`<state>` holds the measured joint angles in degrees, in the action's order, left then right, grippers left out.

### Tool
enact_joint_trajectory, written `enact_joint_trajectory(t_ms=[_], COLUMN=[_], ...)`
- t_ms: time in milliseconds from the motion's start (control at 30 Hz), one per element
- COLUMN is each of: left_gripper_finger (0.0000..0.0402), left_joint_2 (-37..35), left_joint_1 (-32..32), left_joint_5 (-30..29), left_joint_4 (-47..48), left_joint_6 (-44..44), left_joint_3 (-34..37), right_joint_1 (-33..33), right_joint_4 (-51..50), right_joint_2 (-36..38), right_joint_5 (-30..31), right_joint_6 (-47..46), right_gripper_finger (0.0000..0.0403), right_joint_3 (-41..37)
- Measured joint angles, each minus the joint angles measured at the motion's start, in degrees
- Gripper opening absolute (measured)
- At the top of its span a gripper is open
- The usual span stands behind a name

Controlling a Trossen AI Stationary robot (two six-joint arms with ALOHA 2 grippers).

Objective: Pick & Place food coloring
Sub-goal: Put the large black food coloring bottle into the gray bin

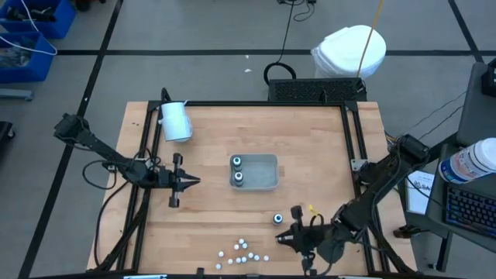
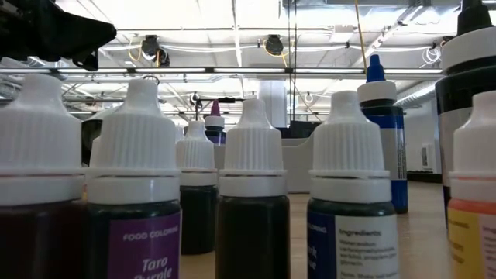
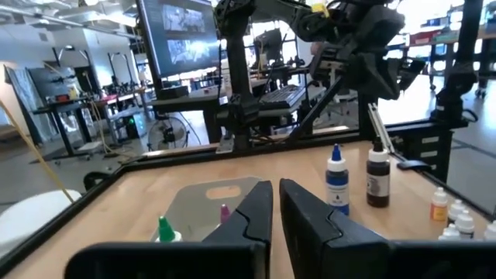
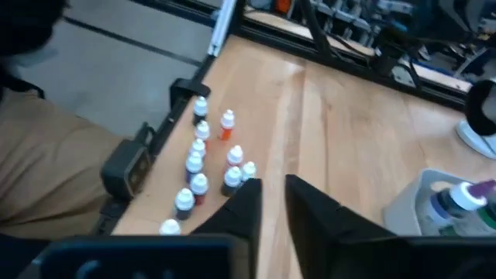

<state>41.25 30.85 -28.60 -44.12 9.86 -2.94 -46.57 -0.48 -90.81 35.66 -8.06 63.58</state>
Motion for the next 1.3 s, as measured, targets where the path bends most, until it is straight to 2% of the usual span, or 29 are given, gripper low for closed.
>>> enact_joint_trajectory(t_ms=[233, 400, 533, 733, 1300], left_gripper_finger=[0.0025, 0.0009, 0.0005, 0.0032, 0.0042], left_joint_2=[0.0, 0.0, 0.0, 0.0, 0.0], left_joint_1=[0.0, 0.0, 0.0, 0.0, 0.0], left_joint_5=[0.0, 0.0, 0.0, 0.0, 0.0], left_joint_4=[0.2, 0.2, 0.2, 0.2, 0.2], left_joint_6=[3.0, 3.5, 3.4, 3.2, 2.0], left_joint_3=[0.0, 0.0, 0.0, 0.0, 0.0], right_joint_1=[-1.1, -1.9, -1.6, -0.1, 1.2], right_joint_4=[0.9, 9.1, 18.2, 26.7, 29.1], right_joint_2=[0.4, 0.4, 0.4, 0.4, -3.2], right_joint_5=[-1.3, -2.8, -3.0, -5.9, -6.0], right_joint_6=[3.8, 4.3, 4.4, 1.4, -1.7], right_gripper_finger=[0.0174, 0.0214, 0.0219, 0.0211, 0.0210], right_joint_3=[-3.6, -8.5, -13.5, -19.8, -20.1])
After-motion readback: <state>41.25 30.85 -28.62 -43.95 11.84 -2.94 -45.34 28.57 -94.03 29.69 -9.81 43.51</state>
